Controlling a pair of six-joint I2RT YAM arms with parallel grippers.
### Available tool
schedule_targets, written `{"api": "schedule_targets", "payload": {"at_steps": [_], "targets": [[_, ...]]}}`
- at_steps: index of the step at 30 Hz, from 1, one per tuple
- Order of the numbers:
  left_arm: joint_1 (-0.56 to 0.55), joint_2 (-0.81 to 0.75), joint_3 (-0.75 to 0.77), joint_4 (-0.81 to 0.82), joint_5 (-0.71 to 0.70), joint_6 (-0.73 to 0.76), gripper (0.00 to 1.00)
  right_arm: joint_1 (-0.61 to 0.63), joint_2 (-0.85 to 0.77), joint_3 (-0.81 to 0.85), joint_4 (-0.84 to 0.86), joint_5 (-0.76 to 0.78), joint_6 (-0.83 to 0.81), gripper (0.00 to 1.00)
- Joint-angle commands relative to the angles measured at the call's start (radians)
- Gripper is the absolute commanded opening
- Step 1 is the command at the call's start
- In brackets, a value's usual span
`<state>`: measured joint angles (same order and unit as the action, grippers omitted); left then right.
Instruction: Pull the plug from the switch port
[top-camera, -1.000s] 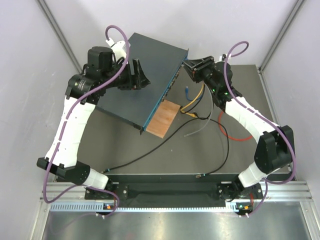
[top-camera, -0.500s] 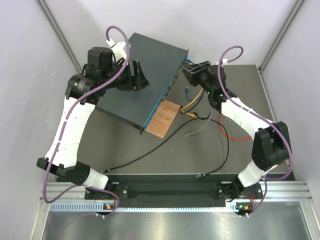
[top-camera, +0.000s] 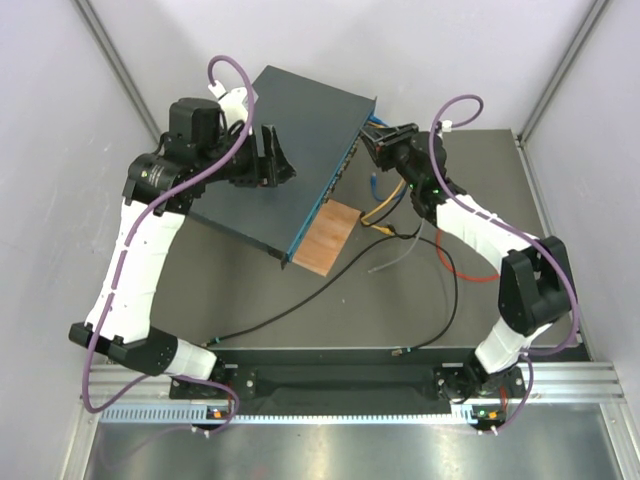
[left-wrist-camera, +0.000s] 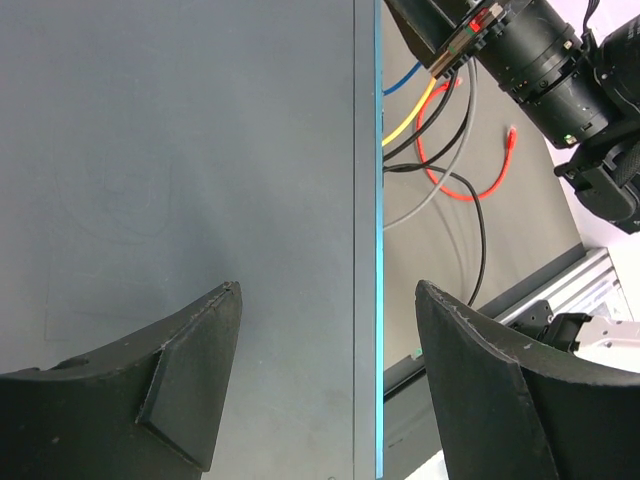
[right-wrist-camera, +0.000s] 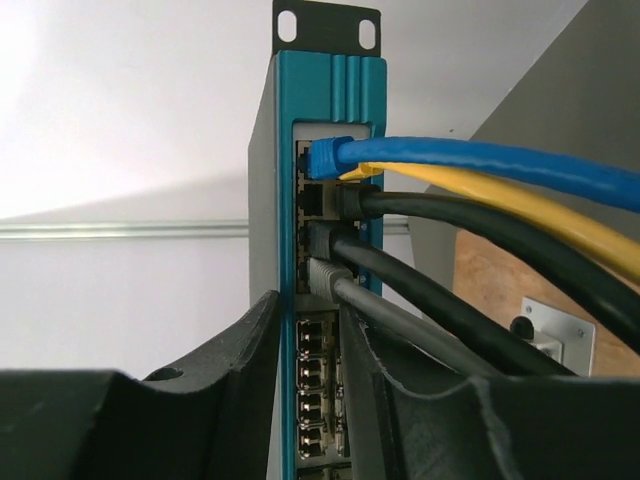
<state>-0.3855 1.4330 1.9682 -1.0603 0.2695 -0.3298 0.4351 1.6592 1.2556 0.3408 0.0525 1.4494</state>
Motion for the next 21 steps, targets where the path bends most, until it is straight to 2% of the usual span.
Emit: {"api": "schedule_targets", "payload": {"at_steps": [1,6,15,21], "targets": [[0.004,-0.028,0.017,-0.01,0.004,0.02,0.75,0.014,0.02,-0.03,0.141,0.059,0.035,0.29],[0.004,-0.042,-0.002,-0.021,0.0,0.028,0.75,0.016,-0.002,-0.05,0.138,0.072,-0.006,0.33],[0.004,-0.072,-0.088,-0.021,0.045,0.026,0.74,0.022,-0.007,-0.174,0.34,0.173,-0.011,0.33],[0.004,-0.063,-0.086,-0.033,0.057,-0.006,0.73,0.028,0.036,-0.174,0.463,0.147,-0.057,0.35]]}}
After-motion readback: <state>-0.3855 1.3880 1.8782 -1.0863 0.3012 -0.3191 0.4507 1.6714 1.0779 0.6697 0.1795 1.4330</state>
